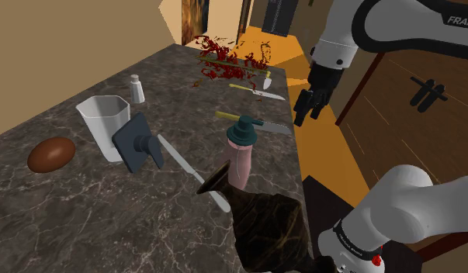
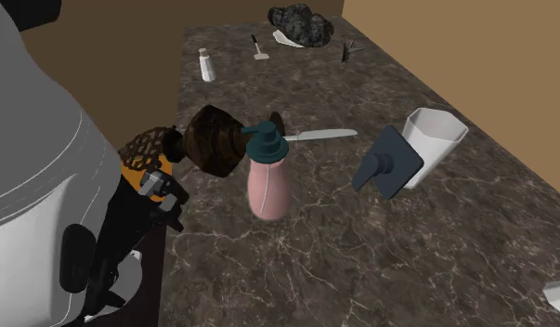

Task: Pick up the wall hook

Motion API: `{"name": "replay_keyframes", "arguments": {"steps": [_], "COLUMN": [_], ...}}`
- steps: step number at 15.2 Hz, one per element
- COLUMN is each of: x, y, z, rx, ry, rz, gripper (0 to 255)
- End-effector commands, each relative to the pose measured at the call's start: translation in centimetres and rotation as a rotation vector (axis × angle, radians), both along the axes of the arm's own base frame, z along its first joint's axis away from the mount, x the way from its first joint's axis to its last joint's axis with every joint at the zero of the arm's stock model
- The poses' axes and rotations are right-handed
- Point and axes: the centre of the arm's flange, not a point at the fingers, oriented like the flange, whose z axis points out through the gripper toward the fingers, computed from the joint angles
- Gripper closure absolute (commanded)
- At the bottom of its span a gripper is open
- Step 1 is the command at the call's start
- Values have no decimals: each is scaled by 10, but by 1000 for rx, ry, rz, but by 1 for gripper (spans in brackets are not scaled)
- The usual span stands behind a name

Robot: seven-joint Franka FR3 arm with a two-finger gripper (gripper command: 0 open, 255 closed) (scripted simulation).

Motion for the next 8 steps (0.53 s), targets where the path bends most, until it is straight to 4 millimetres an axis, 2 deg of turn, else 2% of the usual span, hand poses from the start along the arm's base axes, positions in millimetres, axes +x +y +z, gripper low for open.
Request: {"name": "replay_keyframes", "arguments": {"steps": [1,8], "x": [0,62], "y": [0,67], "z": [0,-14], "rx": [0,-1], "ry": [0,-13], "rz": [0,100], "gripper": [0,0]}}
